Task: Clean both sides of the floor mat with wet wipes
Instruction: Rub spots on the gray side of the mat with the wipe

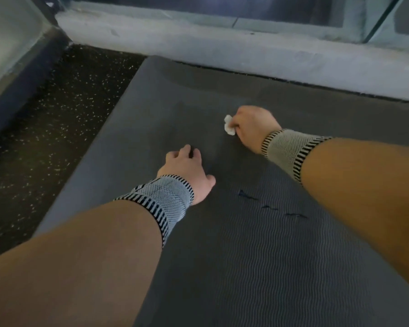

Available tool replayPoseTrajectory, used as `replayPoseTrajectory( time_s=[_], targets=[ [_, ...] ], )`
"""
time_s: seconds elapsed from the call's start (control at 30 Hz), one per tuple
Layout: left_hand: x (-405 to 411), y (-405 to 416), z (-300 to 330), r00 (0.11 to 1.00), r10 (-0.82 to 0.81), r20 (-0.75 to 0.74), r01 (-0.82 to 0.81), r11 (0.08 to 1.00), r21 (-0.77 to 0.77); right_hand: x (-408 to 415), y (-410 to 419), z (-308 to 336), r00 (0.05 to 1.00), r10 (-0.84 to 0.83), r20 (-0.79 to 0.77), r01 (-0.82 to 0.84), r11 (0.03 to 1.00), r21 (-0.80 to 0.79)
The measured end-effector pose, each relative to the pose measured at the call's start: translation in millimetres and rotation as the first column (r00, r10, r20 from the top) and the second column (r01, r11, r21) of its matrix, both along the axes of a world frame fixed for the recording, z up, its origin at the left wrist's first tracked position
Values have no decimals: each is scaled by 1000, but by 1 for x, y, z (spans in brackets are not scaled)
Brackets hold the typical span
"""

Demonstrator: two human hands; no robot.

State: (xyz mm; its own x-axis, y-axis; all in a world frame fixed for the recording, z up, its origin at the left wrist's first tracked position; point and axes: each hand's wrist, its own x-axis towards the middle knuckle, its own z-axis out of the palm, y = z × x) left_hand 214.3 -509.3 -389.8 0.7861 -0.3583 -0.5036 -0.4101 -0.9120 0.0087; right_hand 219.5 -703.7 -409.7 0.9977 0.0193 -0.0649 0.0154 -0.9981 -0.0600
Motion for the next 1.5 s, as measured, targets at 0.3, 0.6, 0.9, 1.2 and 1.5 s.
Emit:
replayPoseTrajectory(
  time_s=[0.3,0.6,0.9,1.2,1.5],
  targets=[
    [3,-3,1,1000,-18,14,18,1000,16,10,-13,10,992,127,-6,-127,991,-42],
    [45,-38,23,994,-104,-27,103,994,-19,-44,26,7,949,315,-30,-300,927,226],
    [58,-50,3,987,-52,-154,63,995,72,73,-57,7,995,-98,-28,96,993,-66],
    [59,-53,1,977,15,-212,-11,1000,19,50,-50,1,994,104,16,-104,995,-3],
    [59,-56,1,972,26,-233,-13,998,59,69,-49,-5,981,-157,112,147,985,86]
  ],
)
